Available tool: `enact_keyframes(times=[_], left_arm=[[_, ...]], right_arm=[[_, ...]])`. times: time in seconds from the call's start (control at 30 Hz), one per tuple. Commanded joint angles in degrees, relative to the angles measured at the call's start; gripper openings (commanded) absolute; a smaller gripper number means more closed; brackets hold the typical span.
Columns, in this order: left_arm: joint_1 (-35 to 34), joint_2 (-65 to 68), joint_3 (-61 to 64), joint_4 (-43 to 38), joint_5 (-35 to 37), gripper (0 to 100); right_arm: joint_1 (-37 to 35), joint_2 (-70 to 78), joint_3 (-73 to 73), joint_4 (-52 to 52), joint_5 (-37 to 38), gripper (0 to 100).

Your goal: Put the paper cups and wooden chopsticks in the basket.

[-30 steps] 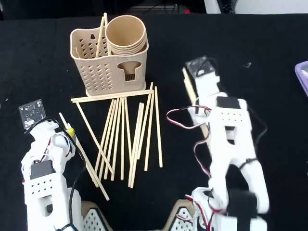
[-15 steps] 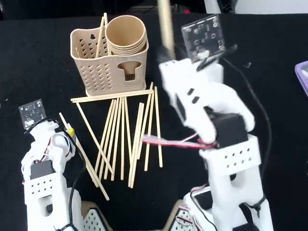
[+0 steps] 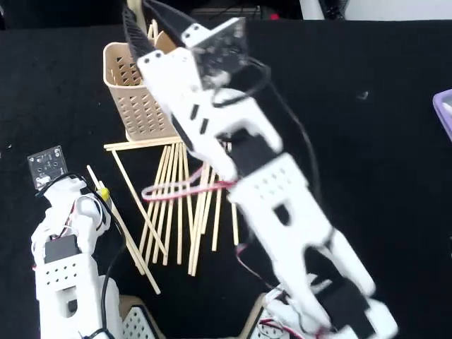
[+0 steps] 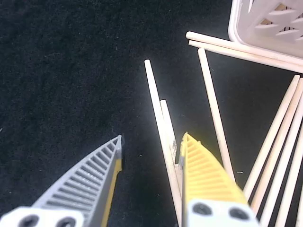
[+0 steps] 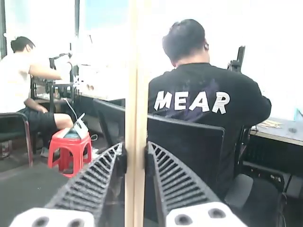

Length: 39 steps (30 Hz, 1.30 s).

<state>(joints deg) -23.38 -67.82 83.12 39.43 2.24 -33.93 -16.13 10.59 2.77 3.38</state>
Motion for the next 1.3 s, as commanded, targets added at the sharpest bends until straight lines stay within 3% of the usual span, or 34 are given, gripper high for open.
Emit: enact_keyframes(times=[0.0, 0.23, 0.47, 0.53, 0.73, 1.03, 1.27], left_arm=[[-0.31, -0.7, -0.48, -0.88, 0.62, 20], [-0.31, -0.7, -0.48, -0.88, 0.53, 20], [-0.31, -0.7, -0.48, -0.79, 0.53, 20], [-0.31, -0.7, -0.48, -0.88, 0.53, 20], [-0.31, -0.7, -0.48, -0.88, 0.53, 20], [-0.31, -0.7, -0.48, -0.88, 0.53, 20], [-0.31, -0.7, -0.48, -0.88, 0.53, 20]], right_arm=[[-0.7, 6.81, -6.46, -5.01, -0.35, 1.1], [-0.62, 21.85, -18.15, -5.01, -0.26, 1.1], [-0.7, 30.37, -20.0, -3.16, -0.26, 1.3], [-0.79, 30.37, -20.62, 0.88, -0.26, 2.1], [-0.88, 30.37, -26.77, 15.03, -0.7, 18.9], [-0.79, 26.77, -42.42, 35.69, -0.7, 12.9], [-0.88, 14.9, -46.64, 69.71, -0.62, 12.8]])
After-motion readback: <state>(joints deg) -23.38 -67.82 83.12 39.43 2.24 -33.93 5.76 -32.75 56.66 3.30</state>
